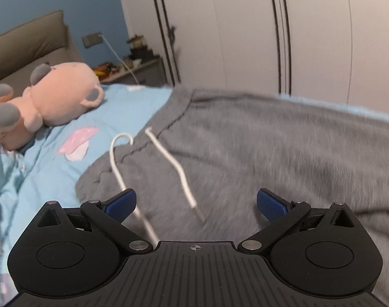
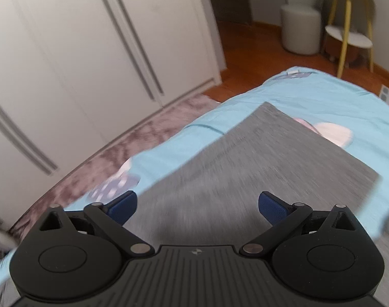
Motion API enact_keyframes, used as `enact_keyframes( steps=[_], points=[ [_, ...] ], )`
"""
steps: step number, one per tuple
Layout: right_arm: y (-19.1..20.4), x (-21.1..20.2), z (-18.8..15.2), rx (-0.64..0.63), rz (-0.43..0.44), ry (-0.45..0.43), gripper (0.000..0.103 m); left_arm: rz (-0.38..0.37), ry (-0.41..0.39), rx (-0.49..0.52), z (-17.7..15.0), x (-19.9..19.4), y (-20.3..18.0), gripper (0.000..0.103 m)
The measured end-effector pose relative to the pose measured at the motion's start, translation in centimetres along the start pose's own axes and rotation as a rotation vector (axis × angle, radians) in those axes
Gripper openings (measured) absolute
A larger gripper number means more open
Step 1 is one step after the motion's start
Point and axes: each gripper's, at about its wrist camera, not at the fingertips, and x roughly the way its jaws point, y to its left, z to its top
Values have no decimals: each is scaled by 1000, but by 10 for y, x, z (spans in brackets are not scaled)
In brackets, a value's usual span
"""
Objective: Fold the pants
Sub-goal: 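Grasp the hem of one grey pant leg with the right gripper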
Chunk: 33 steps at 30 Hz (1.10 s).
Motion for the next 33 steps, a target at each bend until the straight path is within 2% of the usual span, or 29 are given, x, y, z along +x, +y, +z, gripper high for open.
enact_keyframes(
  steps=[2,4,6,8,12,14,15,17,18,21,26,28,30,33],
  points=[
    [4,29,14,9,-38,10,84,-13,-20,-15,-2,5,-1,103],
    [3,61,26,39,-81,32,68,-4,-7,-4,-5,14,-4,103],
    [2,82,32,72,-125,33,62,8,29,8,-8,23,-7,103],
    [-7,95,38,122,-152,32,62,3,68,0,-11,31,-7,103],
    [-18,125,45,195,-187,83,61,-4,58,-22,-15,33,-6,103],
    [-16,129,42,164,-257,72,37,-5,54,-22,-16,33,-6,103],
    [-16,128,39,143,-288,65,20,-7,56,-25,-15,34,-6,103],
    [-25,120,34,155,-249,50,12,-17,64,-39,-15,34,-4,103],
    [-33,114,32,182,-216,45,2,-24,70,-50,-14,35,-2,103],
    [-49,83,23,240,-129,-7,2,-52,90,-88,-14,37,4,103],
    [-87,-37,-21,274,94,-180,2,-104,124,-105,-10,40,13,103],
    [-112,-94,-54,300,167,-243,2,-126,127,-82,-7,37,14,103],
    [-139,-150,-101,293,204,-304,2,-174,112,-88,-3,31,18,103],
    [-177,-197,-182,239,167,-320,2,-268,84,-124,5,17,28,103]
  ],
)
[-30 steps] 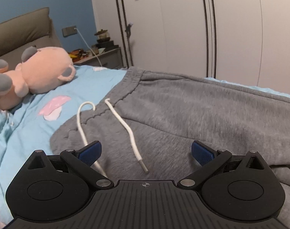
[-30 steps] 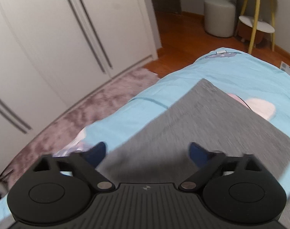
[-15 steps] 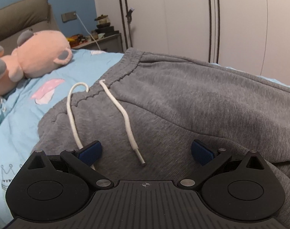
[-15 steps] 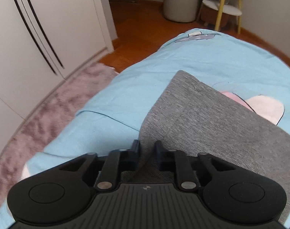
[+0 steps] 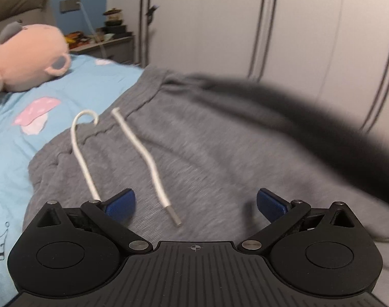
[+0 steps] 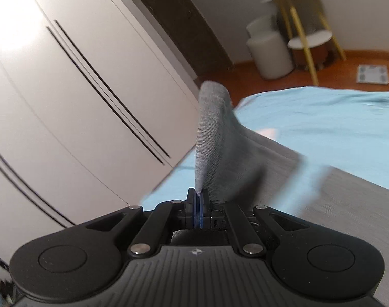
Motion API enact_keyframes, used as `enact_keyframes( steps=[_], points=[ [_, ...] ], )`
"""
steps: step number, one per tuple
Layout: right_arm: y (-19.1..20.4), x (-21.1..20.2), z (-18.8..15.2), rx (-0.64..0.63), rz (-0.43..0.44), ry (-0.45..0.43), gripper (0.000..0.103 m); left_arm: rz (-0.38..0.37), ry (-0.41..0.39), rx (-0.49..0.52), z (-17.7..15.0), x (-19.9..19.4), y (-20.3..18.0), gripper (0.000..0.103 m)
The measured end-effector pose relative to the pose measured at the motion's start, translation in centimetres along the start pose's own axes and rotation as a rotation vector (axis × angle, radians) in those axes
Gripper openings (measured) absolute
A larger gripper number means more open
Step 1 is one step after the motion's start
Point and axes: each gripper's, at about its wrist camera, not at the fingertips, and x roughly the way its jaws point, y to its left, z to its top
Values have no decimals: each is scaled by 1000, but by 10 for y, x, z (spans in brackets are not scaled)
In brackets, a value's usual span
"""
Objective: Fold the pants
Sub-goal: 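Grasp the hem of one grey pant leg with the right gripper, then lift the leg hem with the right gripper and fold it over toward the waistband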
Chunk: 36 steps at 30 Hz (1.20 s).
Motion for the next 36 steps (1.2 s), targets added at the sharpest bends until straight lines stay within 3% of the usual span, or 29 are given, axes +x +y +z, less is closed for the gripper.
enact_keyframes(
  steps=[2,5,7,11,13,16,20,22,24,26,27,28,30,32,33,35,36],
  points=[
    [-34,-15,-35,-10,-80,49,2,-69,-2,-34,8,-9,6,103],
    [-94,0,-75,116,-157,184,3,-128,23,-76,29,-12,12,103],
    [-114,-3,-84,226,-99,180,3,-142,37,-70,51,-7,13,103],
    [-116,-5,-73,232,-70,153,8,-138,52,-39,98,27,13,103],
    [-121,-2,-76,255,-55,158,15,-137,93,-43,119,52,14,103],
    [-132,-2,-79,317,-18,151,17,-142,175,-70,142,89,12,103],
    [-130,3,-76,325,8,144,27,-97,256,-90,151,133,9,103],
    [-125,8,-75,309,9,137,37,-92,297,-72,150,147,5,90],
    [-120,9,-74,298,18,129,47,-79,366,-43,148,165,0,65],
    [-117,11,-72,306,35,129,60,-80,409,-43,145,174,-2,63],
    [-116,13,-70,311,39,128,65,-73,410,-48,145,176,-2,57],
    [-115,13,-69,317,33,128,65,-80,400,-52,145,176,0,54],
    [-116,12,-66,335,20,121,65,-90,384,-54,146,171,4,27],
    [-117,12,-63,356,21,113,65,-120,398,-67,147,168,11,15],
    [-118,12,-61,356,18,112,62,-133,400,-93,148,165,15,14],
    [-118,15,-59,342,6,114,39,-166,386,-127,152,155,24,13],
    [-121,18,-59,352,-2,120,19,-181,370,-134,153,149,27,13]
  ],
)
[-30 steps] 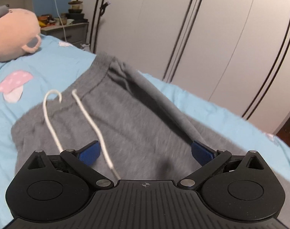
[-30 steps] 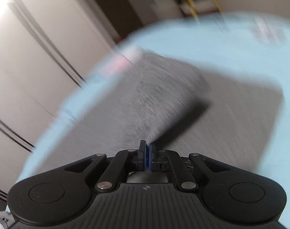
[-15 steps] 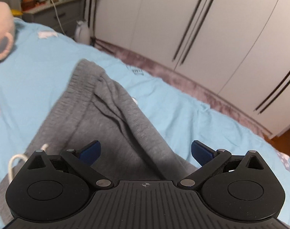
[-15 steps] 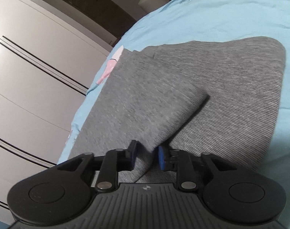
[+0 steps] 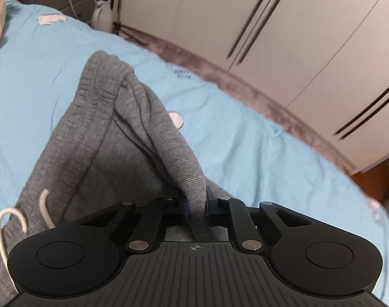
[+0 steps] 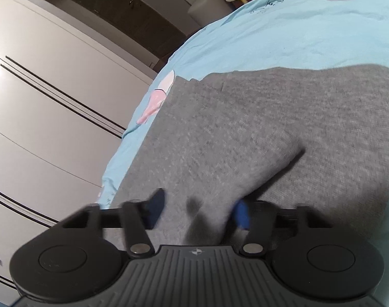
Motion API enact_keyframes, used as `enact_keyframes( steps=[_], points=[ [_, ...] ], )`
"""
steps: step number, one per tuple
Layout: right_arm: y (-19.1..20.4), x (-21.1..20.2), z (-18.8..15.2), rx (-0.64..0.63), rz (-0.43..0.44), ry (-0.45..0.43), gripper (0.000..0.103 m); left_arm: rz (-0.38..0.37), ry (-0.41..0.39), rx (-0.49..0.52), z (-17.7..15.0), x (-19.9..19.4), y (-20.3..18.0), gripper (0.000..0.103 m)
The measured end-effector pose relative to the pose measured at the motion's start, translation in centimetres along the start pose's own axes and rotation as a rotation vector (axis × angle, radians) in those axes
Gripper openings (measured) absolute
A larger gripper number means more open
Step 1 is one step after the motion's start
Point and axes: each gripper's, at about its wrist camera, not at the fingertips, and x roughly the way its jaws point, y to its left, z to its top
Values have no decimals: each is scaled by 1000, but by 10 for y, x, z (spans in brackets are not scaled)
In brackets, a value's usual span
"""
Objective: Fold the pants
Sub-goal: 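Lift the leg hem with the right gripper and fold it over toward the waistband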
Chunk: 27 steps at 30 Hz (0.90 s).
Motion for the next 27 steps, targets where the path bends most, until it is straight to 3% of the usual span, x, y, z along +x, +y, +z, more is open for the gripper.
enact_keyframes(
  steps=[3,6,8,9,11,14,16,19,21,23,24,27],
  points=[
    [-11,8,8,81,1,22,15,-15,-16,18,-3,-15,3,12],
    [-15,13,12,120,12,26,26,-40,-24,-17,-5,-30,9,12],
    [-5,19,18,86,-2,48,27,-60,-32,-43,-3,-43,11,11],
    [3,22,23,60,-23,68,11,-69,-41,-44,0,-52,9,11],
    [27,24,44,27,-27,88,5,-100,-75,-30,6,-78,4,11],
    [81,-1,82,-38,89,25,5,-159,-152,-13,11,-129,1,11],
    [112,-33,106,-55,221,-42,5,-218,-220,-5,5,-166,9,11],
    [118,-80,127,-62,369,-121,5,-278,-245,9,-25,-202,36,11],
    [100,-100,129,-110,380,-143,5,-285,-198,23,-57,-205,61,12],
    [63,-104,119,-147,334,-109,6,-242,-96,72,-97,-185,85,14],
    [37,-99,111,-156,263,-81,6,-208,-27,79,-114,-169,96,15],
    [-30,-71,85,-185,-54,-3,7,-108,182,-38,-159,-113,132,16]
  ],
)
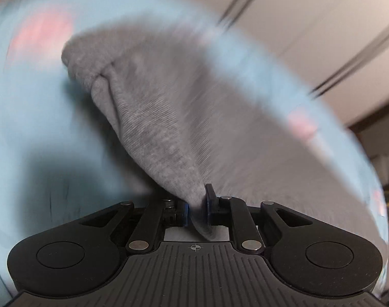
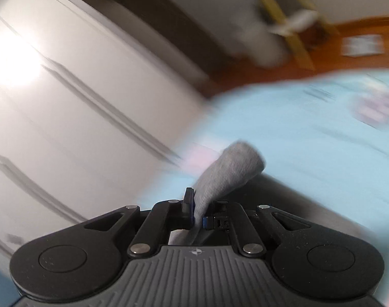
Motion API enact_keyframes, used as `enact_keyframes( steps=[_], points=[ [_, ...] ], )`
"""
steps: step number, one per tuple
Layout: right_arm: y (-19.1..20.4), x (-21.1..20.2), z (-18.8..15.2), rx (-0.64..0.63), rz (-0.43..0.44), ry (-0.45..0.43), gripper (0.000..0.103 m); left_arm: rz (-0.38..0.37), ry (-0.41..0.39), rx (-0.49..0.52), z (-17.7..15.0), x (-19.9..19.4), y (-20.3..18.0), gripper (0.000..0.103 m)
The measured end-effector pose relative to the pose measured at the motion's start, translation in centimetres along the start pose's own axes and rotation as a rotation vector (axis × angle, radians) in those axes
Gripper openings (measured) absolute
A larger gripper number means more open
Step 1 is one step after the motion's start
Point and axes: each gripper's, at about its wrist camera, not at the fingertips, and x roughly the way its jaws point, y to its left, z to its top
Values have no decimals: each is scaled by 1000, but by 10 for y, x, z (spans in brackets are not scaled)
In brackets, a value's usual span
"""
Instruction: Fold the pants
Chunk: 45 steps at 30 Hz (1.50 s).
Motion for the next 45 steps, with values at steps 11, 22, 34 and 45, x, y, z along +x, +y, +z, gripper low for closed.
enact_keyframes(
  steps=[11,22,34,45],
  points=[
    [-43,11,-30,208,35,53,48,-52,-104,-172,2,-3,12,59],
    [-10,-4,-22,107,1,0,5,-60,-95,-152,5,-14,14,13],
    [-51,-18,-38,86,-115,-23,9,73,-105,-195,-4,-31,12,81],
    [5,-59,-44,-133,-167,-203,34,95,-430,53,-57,-82,-69,100]
  ],
)
